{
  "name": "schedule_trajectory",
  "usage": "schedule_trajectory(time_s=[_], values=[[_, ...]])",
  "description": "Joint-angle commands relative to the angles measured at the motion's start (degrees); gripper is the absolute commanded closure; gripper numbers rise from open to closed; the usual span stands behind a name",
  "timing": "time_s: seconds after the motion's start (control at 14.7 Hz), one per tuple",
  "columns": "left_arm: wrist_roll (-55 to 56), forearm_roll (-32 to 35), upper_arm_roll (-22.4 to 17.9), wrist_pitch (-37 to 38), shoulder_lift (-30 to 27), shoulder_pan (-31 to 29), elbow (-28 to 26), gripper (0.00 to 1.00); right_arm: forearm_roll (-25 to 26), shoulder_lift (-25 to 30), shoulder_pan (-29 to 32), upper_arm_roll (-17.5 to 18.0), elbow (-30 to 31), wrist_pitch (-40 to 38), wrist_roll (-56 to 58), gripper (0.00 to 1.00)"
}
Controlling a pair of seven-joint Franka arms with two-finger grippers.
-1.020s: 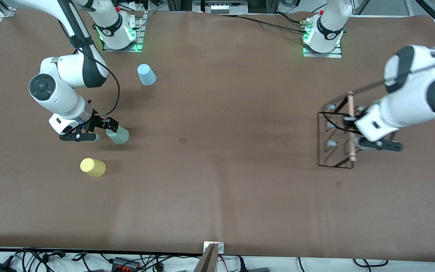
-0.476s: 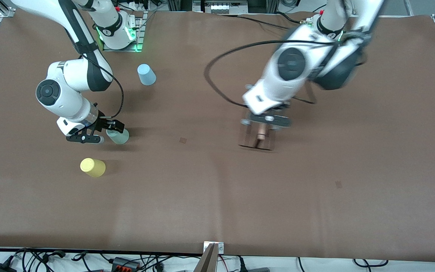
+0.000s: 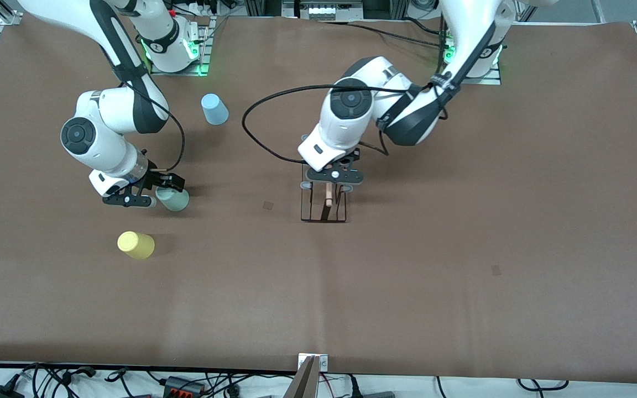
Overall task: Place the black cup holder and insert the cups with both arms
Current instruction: 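Carry the black rack to the table middle with the left gripper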
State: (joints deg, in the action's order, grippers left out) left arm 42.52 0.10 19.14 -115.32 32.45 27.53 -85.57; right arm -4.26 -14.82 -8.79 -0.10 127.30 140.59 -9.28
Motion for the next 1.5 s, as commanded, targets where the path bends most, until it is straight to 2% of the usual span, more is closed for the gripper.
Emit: schedule_trajectory(time_s=[0.0,0.48,0.54,0.61,0.68,0.75,0.82,0.95,1.02,1.22,1.43], values=[[1.3,0.9,-0.7,0.6,0.8,1.6,2.1,0.99,-1.0,0.2,-0.4,-0.3,1.9,3.4,-0.5,0.00],[1.3,2.7,-0.9,0.8,1.8,1.8,1.6,0.99,-1.0,-1.7,-0.3,-0.4,1.9,5.9,-0.5,0.00],[1.2,2.7,-0.9,0.8,1.8,1.8,1.6,0.98,-1.0,-1.7,-0.3,-0.3,1.9,5.9,-0.5,0.00],[1.2,2.8,-0.9,1.0,1.8,1.8,1.6,0.91,-1.0,-1.7,-0.3,-0.3,1.9,5.9,-0.5,0.00],[1.3,2.7,-0.9,1.2,1.8,1.6,1.6,0.68,-1.0,-1.7,-0.3,-0.3,1.9,5.9,-0.5,0.00],[1.1,2.8,-1.0,1.3,1.8,1.6,1.6,0.23,-1.0,-1.7,-0.3,-0.4,1.9,5.9,-0.5,0.00],[0.6,2.9,-1.0,1.4,1.6,1.5,1.6,0.00,-1.0,-1.8,-0.3,-0.3,1.9,5.9,-0.5,0.00],[0.6,3.4,-0.9,1.5,1.5,1.4,1.6,0.00,-1.0,-1.8,-0.3,-0.3,1.9,5.9,-0.5,0.00],[0.6,3.5,-0.9,1.5,1.3,1.3,1.6,0.00,-1.0,-1.8,-0.3,-0.4,2.0,5.9,-0.4,0.03],[0.4,3.6,-0.9,4.1,-0.7,0.9,2.2,0.00,-1.0,-1.7,-0.3,-0.3,1.9,5.9,-0.4,0.31],[-6.4,3.5,-0.9,11.2,-6.0,-4.3,2.3,0.00,-1.0,-1.7,-0.3,-0.3,1.9,5.6,-0.4,0.53]])
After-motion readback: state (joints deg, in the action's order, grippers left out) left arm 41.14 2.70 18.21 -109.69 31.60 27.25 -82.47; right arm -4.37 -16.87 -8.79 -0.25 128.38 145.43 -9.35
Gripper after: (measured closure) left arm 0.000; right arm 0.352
